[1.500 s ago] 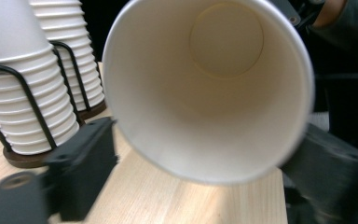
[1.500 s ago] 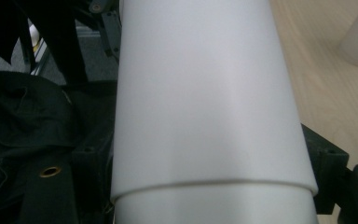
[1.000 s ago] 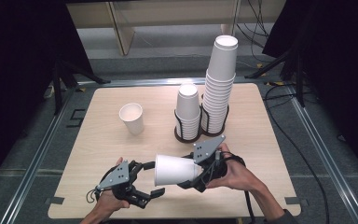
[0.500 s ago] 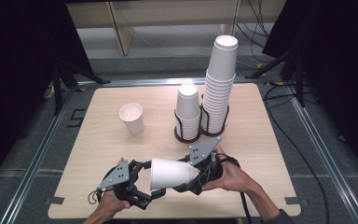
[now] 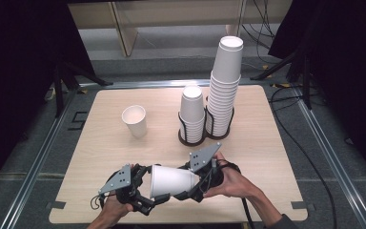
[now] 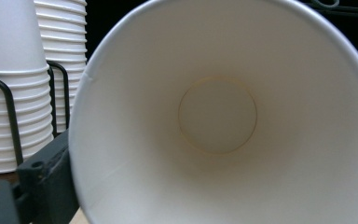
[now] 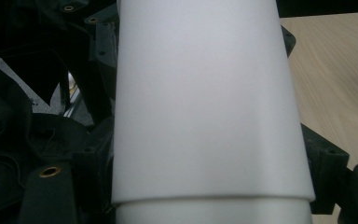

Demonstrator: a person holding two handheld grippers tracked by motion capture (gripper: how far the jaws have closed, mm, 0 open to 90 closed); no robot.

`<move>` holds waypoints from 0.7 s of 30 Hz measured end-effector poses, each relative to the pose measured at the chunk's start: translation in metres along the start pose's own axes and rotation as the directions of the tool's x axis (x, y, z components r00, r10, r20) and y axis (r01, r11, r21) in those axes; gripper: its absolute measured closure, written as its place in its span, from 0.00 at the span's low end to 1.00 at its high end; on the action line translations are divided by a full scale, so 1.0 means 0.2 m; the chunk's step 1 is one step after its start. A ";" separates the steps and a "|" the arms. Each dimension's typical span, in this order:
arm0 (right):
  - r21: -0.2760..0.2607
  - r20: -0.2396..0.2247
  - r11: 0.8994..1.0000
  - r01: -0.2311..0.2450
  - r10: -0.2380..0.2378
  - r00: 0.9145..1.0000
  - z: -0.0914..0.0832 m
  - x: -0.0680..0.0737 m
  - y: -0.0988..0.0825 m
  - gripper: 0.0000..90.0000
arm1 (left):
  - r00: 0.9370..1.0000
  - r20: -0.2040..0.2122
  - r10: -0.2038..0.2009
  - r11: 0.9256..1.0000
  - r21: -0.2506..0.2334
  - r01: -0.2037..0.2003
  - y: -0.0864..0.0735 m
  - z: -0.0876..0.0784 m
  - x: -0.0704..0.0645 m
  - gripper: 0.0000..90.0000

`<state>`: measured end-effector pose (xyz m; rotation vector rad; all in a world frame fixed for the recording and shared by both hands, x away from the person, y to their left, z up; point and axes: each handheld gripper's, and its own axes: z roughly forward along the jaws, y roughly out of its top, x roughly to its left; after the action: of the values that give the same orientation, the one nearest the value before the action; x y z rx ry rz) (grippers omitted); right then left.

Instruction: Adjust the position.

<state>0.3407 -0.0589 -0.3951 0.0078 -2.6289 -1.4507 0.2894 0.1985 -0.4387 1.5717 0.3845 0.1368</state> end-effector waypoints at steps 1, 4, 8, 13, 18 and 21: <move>0.002 -0.002 1.000 0.001 -0.001 1.000 0.00 0.00 0.00 0.27 | 1.000 0.000 0.003 1.000 0.000 -0.003 0.00 0.00 0.00 0.05; -0.005 -0.004 1.000 0.010 -0.010 1.000 0.01 -0.01 -0.01 0.27 | 1.000 0.010 0.014 1.000 0.004 -0.014 0.00 -0.01 0.01 0.07; 0.004 -0.019 1.000 -0.011 0.011 1.000 0.01 -0.01 -0.02 0.27 | 1.000 0.021 0.019 1.000 0.012 -0.019 0.01 -0.01 0.01 0.09; 0.011 -0.028 1.000 -0.021 0.021 0.999 0.01 -0.02 -0.03 0.26 | 0.999 0.024 0.025 0.999 0.020 -0.025 0.01 -0.01 0.01 0.12; 0.037 -0.002 0.998 -0.048 0.048 0.999 0.01 -0.03 -0.04 0.20 | 0.999 0.010 0.039 0.998 0.039 -0.040 0.01 -0.01 0.00 0.13; 0.069 0.013 0.996 -0.058 0.057 0.998 -0.01 -0.03 -0.04 0.18 | 0.999 0.004 0.049 0.998 0.045 -0.049 0.02 -0.01 0.00 0.14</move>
<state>0.3464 -0.0641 -0.4028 -0.0681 -2.6636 -1.3452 0.2887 0.2003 -0.4348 1.6259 0.3491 0.1647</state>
